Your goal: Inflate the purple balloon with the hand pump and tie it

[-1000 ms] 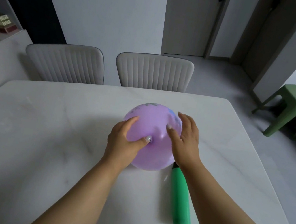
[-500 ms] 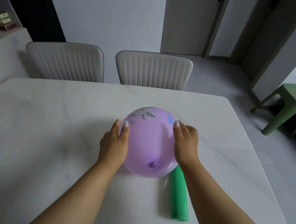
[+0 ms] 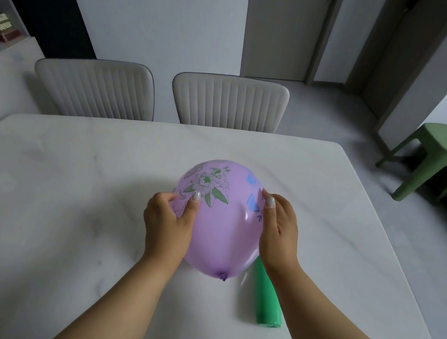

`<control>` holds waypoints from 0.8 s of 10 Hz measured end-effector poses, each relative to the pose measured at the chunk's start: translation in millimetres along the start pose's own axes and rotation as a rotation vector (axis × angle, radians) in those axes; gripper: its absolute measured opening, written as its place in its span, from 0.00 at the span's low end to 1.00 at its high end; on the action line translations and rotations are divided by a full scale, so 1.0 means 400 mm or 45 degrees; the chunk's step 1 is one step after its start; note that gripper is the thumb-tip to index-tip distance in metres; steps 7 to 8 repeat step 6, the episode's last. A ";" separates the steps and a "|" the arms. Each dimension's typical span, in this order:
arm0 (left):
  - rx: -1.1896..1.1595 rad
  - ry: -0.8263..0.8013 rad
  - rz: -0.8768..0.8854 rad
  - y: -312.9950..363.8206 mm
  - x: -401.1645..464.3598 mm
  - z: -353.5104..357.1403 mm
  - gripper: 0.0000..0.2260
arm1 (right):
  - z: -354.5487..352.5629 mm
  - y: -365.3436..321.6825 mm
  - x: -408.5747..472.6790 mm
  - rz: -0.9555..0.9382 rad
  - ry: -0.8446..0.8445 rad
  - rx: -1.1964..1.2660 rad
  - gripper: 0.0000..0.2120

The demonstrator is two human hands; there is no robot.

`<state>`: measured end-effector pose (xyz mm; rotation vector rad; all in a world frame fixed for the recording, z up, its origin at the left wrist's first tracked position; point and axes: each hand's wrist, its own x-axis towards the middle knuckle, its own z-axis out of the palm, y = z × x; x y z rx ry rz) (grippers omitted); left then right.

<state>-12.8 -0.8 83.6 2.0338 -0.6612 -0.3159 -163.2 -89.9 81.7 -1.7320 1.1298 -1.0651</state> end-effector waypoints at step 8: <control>0.030 -0.140 0.218 -0.031 -0.008 0.007 0.34 | -0.065 -0.036 0.069 0.068 0.206 0.116 0.23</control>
